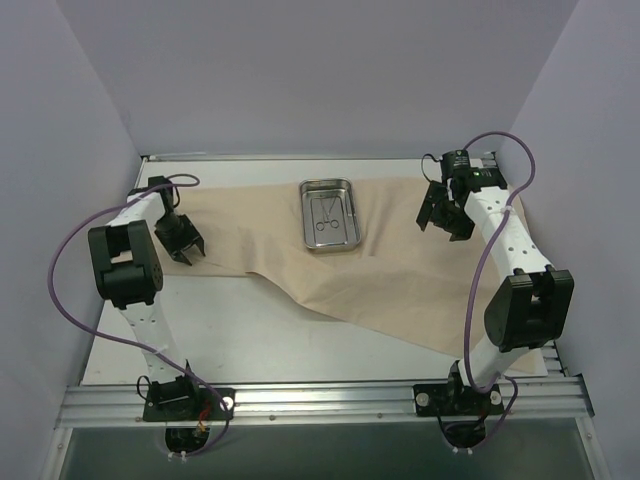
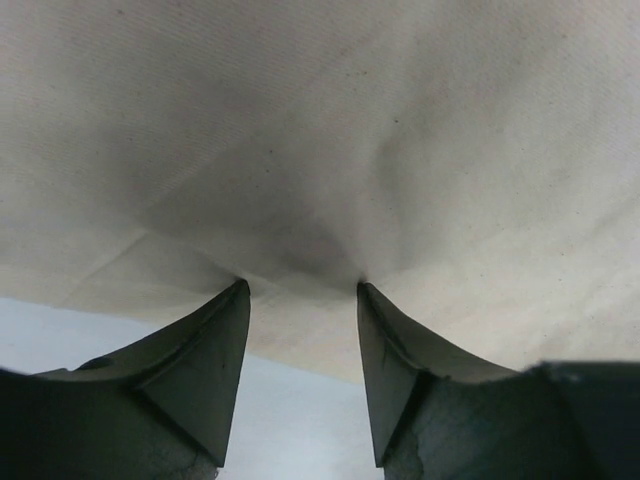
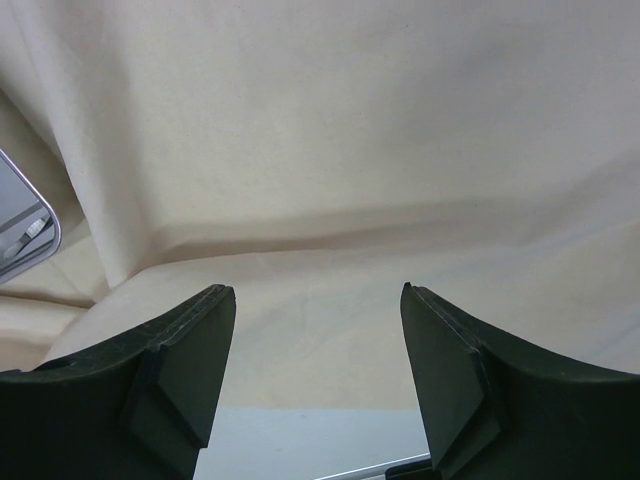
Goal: Open and lay out the surgical kit
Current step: Open the surgical kit at the center of the board.
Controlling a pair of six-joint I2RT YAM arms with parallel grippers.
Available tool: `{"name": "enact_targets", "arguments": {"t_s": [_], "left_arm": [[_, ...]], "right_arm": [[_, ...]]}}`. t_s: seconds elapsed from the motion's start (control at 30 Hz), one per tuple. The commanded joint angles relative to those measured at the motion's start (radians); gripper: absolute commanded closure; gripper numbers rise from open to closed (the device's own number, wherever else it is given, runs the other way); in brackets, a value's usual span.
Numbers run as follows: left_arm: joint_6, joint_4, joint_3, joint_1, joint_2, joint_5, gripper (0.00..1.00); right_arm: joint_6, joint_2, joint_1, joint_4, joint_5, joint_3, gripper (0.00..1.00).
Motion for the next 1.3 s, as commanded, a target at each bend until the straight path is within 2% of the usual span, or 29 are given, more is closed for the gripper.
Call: {"name": "enact_targets", "arguments": {"t_s": [0.0, 0.07, 0.2, 0.3, 0.4, 0.53, 0.6, 0.7, 0.9, 1.03, 1.17, 1.27], "left_arm": [[-0.007, 0.03, 0.054, 0.004, 0.017, 0.005, 0.46], [-0.004, 0.027, 0.076, 0.004, 0.036, 0.005, 0.48], [0.003, 0.012, 0.11, 0.004, 0.062, 0.005, 0.6], [0.006, 0.006, 0.128, 0.004, 0.069, 0.005, 0.63], [0.009, -0.003, 0.143, 0.004, 0.079, 0.005, 0.7], [0.013, -0.011, 0.156, 0.004, 0.077, 0.008, 0.81], [0.022, -0.029, 0.175, 0.004, 0.077, -0.007, 0.96], [0.032, -0.063, 0.18, 0.002, 0.062, -0.032, 0.98], [0.023, -0.128, 0.065, -0.007, -0.113, -0.087, 0.98], [-0.016, -0.164, -0.06, -0.032, -0.335, -0.144, 0.98], [-0.097, -0.175, -0.226, -0.045, -0.527, -0.129, 0.98], [-0.149, -0.206, -0.294, -0.055, -0.673, -0.139, 0.98]], "right_arm": [[-0.017, 0.009, -0.006, -0.006, 0.005, -0.009, 0.33], [-0.017, 0.004, -0.006, -0.004, 0.008, -0.013, 0.33], [-0.016, -0.003, -0.004, -0.004, 0.012, -0.023, 0.33], [-0.016, -0.01, -0.004, -0.006, 0.019, -0.021, 0.33], [-0.013, -0.008, -0.004, -0.004, 0.017, -0.02, 0.33], [-0.011, -0.005, -0.004, 0.0, 0.014, -0.023, 0.33], [-0.01, -0.003, -0.004, 0.0, 0.011, -0.021, 0.34], [-0.022, 0.009, -0.003, 0.006, -0.003, -0.012, 0.34], [-0.051, 0.087, 0.039, -0.014, -0.011, 0.072, 0.34], [-0.074, 0.159, 0.103, -0.034, -0.031, 0.155, 0.34], [-0.086, 0.207, 0.186, -0.035, -0.049, 0.189, 0.34], [-0.088, 0.219, 0.226, -0.02, -0.092, 0.183, 0.34]]}}
